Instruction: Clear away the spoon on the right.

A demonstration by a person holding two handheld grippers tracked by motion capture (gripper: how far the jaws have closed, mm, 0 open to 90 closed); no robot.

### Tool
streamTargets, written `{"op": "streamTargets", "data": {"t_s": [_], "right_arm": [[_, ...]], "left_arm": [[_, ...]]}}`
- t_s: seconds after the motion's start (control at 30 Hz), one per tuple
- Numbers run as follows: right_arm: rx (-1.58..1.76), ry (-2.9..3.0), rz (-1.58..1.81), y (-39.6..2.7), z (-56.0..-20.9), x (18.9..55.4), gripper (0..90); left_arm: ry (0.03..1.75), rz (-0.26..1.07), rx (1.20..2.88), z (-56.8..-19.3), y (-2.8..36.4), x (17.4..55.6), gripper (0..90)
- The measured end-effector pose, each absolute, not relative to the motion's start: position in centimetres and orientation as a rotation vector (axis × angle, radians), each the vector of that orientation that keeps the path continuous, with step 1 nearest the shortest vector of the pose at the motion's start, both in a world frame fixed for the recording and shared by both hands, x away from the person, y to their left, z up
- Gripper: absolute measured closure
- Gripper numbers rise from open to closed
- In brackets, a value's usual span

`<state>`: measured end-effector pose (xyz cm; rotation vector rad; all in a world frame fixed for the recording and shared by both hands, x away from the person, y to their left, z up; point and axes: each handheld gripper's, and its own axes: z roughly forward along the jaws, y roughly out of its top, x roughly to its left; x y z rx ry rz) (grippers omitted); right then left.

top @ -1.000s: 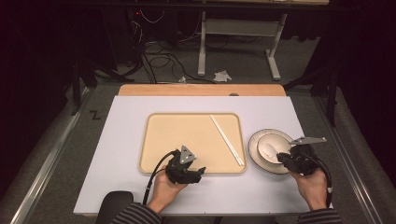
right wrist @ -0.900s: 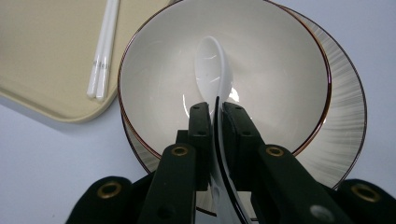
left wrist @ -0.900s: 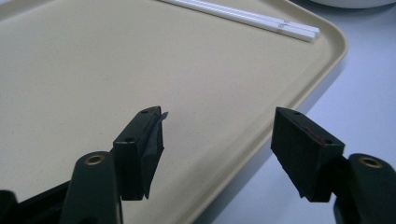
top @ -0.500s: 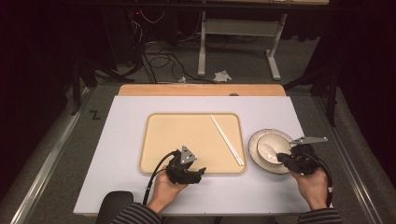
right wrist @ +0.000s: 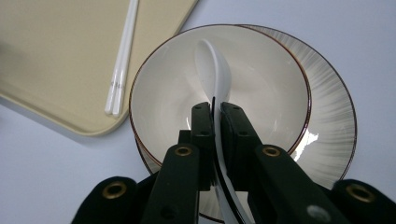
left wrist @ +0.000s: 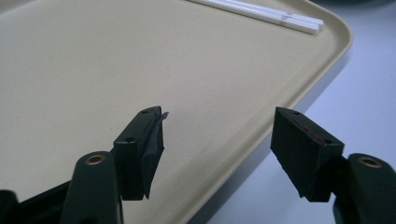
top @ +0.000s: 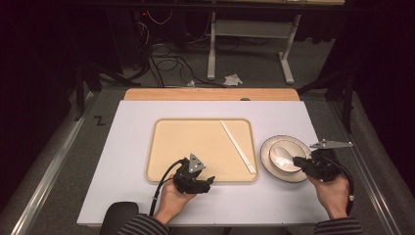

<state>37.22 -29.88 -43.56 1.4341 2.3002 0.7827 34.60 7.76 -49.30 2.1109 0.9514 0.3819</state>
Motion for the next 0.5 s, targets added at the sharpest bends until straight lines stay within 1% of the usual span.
{"op": "streamTargets", "data": {"t_s": [0.5], "right_arm": [[1.424,2.269,0.877,-30.8,-42.0,37.1,85.8]], "left_arm": [[0.966,0.382,2.113,-49.5,8.0,34.5,34.6]]}}
